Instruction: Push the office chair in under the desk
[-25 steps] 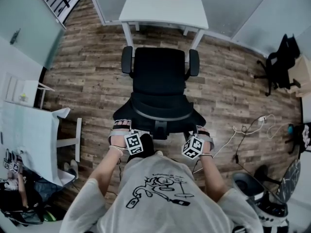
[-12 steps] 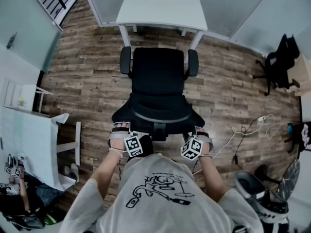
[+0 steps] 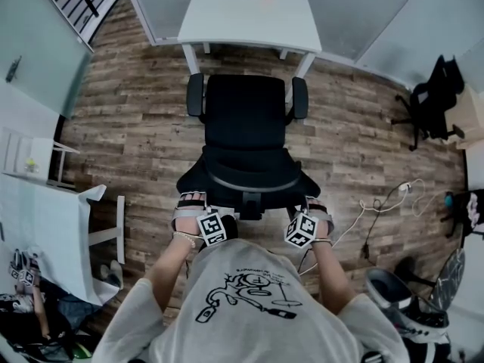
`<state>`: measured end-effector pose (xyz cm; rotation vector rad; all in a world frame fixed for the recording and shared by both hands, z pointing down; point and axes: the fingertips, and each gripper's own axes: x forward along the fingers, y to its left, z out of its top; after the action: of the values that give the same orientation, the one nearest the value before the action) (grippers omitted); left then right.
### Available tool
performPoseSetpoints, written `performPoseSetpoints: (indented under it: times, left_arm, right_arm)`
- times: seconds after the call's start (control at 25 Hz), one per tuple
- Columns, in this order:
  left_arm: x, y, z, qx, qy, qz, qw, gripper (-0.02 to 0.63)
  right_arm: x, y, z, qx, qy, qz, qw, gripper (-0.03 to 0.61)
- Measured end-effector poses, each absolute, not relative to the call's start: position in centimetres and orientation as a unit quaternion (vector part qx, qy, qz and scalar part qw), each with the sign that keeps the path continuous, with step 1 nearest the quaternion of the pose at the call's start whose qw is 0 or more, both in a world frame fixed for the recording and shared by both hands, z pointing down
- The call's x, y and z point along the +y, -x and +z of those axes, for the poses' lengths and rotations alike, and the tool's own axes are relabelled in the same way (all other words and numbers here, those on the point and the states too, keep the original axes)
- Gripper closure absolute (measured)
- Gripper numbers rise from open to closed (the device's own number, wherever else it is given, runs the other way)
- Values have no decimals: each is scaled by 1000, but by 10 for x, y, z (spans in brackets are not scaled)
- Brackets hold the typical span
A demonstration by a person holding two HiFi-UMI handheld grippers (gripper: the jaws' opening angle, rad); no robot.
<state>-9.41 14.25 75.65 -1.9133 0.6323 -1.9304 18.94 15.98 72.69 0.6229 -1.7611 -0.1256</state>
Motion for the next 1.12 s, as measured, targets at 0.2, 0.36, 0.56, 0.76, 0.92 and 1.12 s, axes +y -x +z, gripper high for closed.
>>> performPoseSetpoints:
  times: [0.2, 0.36, 0.56, 0.76, 0.92, 1.12]
  left_arm:
    - [134, 96, 754, 223, 671, -685, 174, 491]
    - [124, 101, 754, 223, 672, -684, 174, 488]
    - [110, 108, 754, 216, 676, -681, 180, 484]
    - [89, 119, 752, 212, 677, -680, 187, 480]
    - [76, 121, 750, 206, 679, -677, 194, 479]
    - [59, 121, 753, 199, 686, -671, 199, 479]
  right_arm:
    - [152, -188, 726, -756, -267, -51, 595, 396]
    - [145, -183, 726, -756, -269, -48, 595, 396]
    - [134, -176, 729, -755, -272, -39, 595, 397]
    - [121, -164, 727, -754, -272, -29, 597, 400]
    - [110, -162, 728, -750, -279, -19, 599, 402]
    - [91, -161, 729, -745, -285, -12, 603, 400]
